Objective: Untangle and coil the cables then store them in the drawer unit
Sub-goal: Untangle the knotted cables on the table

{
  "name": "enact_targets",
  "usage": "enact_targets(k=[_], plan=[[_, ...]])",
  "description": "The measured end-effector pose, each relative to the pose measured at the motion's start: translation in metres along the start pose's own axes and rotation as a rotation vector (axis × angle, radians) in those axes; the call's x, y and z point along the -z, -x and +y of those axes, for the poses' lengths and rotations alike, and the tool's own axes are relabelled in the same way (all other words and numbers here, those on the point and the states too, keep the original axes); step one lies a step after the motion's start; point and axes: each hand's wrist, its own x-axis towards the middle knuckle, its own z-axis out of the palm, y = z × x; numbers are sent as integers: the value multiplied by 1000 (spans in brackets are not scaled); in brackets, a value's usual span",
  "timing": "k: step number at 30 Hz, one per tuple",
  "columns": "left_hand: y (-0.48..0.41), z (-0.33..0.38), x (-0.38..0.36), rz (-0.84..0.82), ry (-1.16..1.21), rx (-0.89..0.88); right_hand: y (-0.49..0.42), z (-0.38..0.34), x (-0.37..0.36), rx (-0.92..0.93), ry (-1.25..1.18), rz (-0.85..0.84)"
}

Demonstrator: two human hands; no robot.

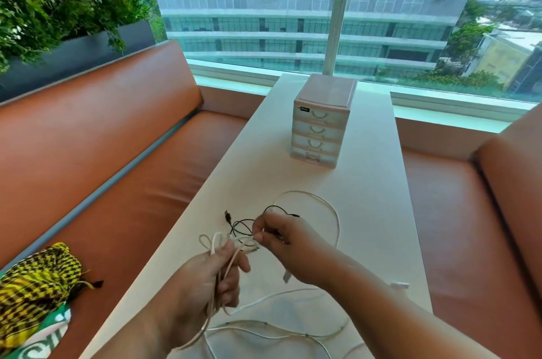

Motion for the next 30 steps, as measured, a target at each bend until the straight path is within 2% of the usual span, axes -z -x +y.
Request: enact_targets(k=[4,6,8,9,10,12,14,16,19,22,24,26,30], plan=[[7,1,6,16,46,71,-9,13,-14,50,70,21],[10,3,13,27,105,60,-16,28,-19,48,72,184],[12,7,21,17,182,53,-24,45,-19,-60,60,392],[13,10,26,5,212,56,-28,55,-18,-147,88,432],[15,12,31,-10,238,63,-32,64,-18,-240,146,403],[18,16,41,-62,299,87,-41,78,-22,-333,320,198],[21,21,49,-143,356,96,-47,82,-32,-295,439,1],[22,25,54,-203,397,85,-54,78,-43,-216,471,-117],[21,29,59,-228,414,55,-64,73,-59,-122,525,-284],[18,29,62,-221,430,49,-68,74,-73,-87,745,-474],[16,28,63,-195,427,49,-69,79,-77,-59,819,-514],[14,28,65,-146,386,38,-70,81,-76,-69,710,-435],[8,27,72,-22,347,22,-70,74,-48,-139,260,-31]])
